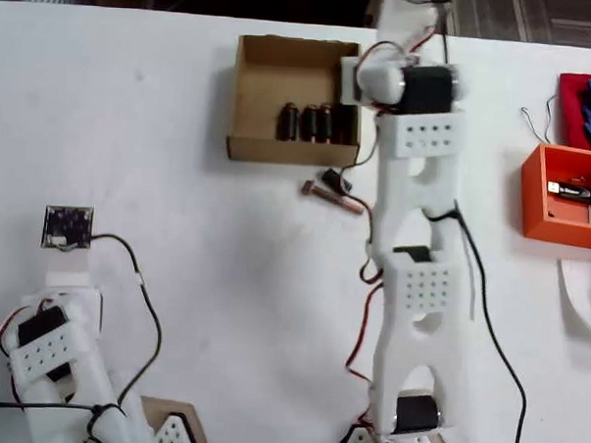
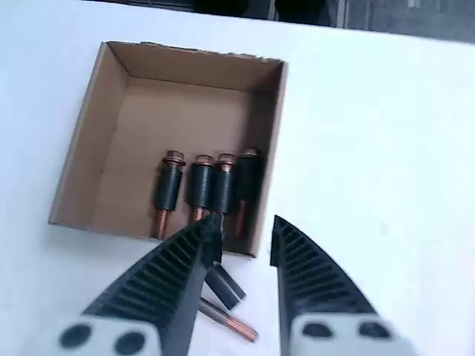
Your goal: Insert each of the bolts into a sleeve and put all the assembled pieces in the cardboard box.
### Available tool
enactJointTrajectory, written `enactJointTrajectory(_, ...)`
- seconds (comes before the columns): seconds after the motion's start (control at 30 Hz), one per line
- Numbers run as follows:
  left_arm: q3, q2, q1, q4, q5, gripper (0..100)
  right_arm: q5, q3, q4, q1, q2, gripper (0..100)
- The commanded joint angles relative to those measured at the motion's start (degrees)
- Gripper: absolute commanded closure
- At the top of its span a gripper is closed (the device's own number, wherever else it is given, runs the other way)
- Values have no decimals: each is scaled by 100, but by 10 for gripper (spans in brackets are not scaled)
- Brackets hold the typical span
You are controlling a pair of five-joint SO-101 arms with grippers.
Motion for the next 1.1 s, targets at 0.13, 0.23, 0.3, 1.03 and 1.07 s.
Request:
enactJointTrajectory(0.13, -31, -70, -35, -105, -26, 947, 1187, 4299, 119, -295, -2571, 908)
enactJointTrajectory(0.23, -31, -70, -35, -105, -26, 947, 2576, 5952, -576, -558, -2967, 907)
enactJointTrajectory(0.3, -31, -70, -35, -105, -26, 947, 3393, 6769, -1226, -585, -2949, 907)
enactJointTrajectory(1.03, -31, -70, -35, -105, -26, 947, 3912, 7569, -3371, -233, -1648, 850)
enactJointTrajectory(1.07, -31, -70, -35, -105, -26, 947, 3921, 7560, -3442, -215, -1640, 850)
